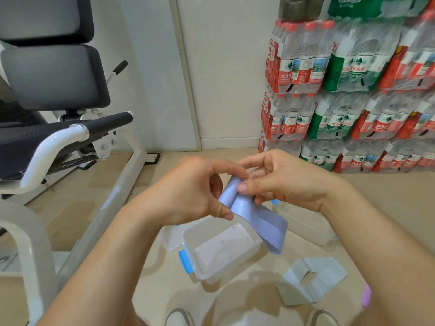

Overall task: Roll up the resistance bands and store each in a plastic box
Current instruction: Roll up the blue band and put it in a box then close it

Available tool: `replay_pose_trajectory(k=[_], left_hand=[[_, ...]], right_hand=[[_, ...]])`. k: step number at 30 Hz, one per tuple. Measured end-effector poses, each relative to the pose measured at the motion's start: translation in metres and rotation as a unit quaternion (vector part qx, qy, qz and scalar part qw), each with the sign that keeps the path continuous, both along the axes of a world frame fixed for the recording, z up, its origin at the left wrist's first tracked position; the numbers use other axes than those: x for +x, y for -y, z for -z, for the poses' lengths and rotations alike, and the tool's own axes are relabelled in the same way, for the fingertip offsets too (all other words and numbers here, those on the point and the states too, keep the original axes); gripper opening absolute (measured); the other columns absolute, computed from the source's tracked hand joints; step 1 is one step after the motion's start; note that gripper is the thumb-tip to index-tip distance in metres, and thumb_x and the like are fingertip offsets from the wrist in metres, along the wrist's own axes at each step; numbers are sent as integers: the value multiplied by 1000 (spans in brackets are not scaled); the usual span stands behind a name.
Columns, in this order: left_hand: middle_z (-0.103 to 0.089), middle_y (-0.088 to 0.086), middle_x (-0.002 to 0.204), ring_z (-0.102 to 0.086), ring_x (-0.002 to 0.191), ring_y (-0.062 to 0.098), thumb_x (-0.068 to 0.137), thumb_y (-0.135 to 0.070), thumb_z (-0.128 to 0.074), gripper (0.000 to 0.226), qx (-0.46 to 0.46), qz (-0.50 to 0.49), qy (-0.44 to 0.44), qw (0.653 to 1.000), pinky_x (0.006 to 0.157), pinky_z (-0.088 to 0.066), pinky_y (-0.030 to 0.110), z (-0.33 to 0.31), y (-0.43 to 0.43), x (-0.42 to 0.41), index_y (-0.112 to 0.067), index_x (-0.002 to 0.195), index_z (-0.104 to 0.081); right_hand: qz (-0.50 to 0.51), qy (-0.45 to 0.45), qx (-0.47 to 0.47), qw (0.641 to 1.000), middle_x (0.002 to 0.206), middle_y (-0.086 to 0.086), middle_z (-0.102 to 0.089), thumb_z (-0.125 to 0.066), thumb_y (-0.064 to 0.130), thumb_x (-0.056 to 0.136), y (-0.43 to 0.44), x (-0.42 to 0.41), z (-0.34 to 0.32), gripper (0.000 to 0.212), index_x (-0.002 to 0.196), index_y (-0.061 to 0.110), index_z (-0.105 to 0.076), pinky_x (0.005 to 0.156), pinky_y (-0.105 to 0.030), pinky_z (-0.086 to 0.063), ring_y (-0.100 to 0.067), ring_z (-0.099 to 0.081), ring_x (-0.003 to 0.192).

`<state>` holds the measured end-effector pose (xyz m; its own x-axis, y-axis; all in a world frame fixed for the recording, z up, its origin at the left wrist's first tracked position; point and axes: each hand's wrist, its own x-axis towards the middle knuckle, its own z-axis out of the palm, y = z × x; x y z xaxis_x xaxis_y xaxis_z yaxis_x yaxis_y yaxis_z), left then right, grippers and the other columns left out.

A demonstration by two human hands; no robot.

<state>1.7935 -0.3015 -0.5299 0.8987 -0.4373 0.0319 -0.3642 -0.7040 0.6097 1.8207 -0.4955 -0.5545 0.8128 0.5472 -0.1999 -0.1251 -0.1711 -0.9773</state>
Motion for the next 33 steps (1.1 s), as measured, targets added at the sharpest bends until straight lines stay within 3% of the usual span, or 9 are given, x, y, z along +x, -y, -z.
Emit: replay_pose_trajectory(k=[4,6,8,12,17,20,24,27,33], left_hand=[[-62,-23,80,-53,76,8,59,-21,-88,64,48,4,26,999,76,-49,28,5,2,2,-46,111,-61],[-61,-27,100,-57,84,7,61,-16,-87,71,-19,12,-12,1000,78,-51,24,6,-2,3,-45,119,-57],[-62,-18,112,-63,90,8,65,-19,-86,71,-119,5,-55,991,78,-55,25,7,-5,4,-43,123,-54],[-71,0,94,-69,76,19,71,-48,-72,41,-168,-81,-41,982,74,-58,34,10,-4,9,-31,106,-63],[-76,10,83,-69,73,24,85,-24,-67,18,-216,-100,-90,967,67,-57,28,13,-2,11,-16,99,-74],[-76,8,81,-66,67,15,80,-17,-73,17,-251,-133,-78,956,64,-57,25,13,-1,12,-13,96,-76],[-75,2,73,-66,61,10,74,-14,-78,18,-264,-162,-55,949,60,-54,20,13,2,12,-14,92,-76],[-74,-3,70,-66,60,5,70,-11,-81,20,-264,-169,-33,949,59,-51,16,15,5,12,-14,89,-76],[-76,2,80,-71,73,13,68,-4,-81,22,-267,-159,-21,950,65,-56,19,16,7,12,-11,87,-74]], right_hand=[[62,37,-25,997,96,-18,-73,-76,16,77,-11,-4,5,28,104,13,-70,59,-19,-49,-9,-64,76],[85,39,0,996,90,-15,-74,-75,12,77,-13,-4,5,28,104,13,-69,60,-19,-51,-11,-67,76],[113,36,26,993,81,-10,-74,-75,7,77,-12,-3,3,31,107,12,-67,61,-20,-53,-12,-68,71],[169,24,81,982,80,-12,-73,-73,-1,76,-14,-3,1,19,93,7,-67,60,-21,-56,-14,-69,67],[182,19,105,977,82,-15,-70,-71,-4,77,-18,-3,2,17,85,9,-63,59,-22,-56,-16,-67,66],[154,-10,132,979,86,-12,-69,-68,6,82,-16,-4,1,8,89,7,-64,60,-23,-56,-18,-69,74],[138,-33,130,981,94,-14,-71,-62,21,88,-15,-3,0,26,101,0,-67,62,-23,-58,-22,-70,79],[146,-42,125,980,93,-12,-71,-63,20,87,-14,-2,0,28,104,-2,-67,59,-21,-57,-20,-69,75],[169,-25,121,978,85,-10,-70,-67,8,83,-12,-2,0,13,95,1,-68,57,-19,-55,-13,-68,69]])
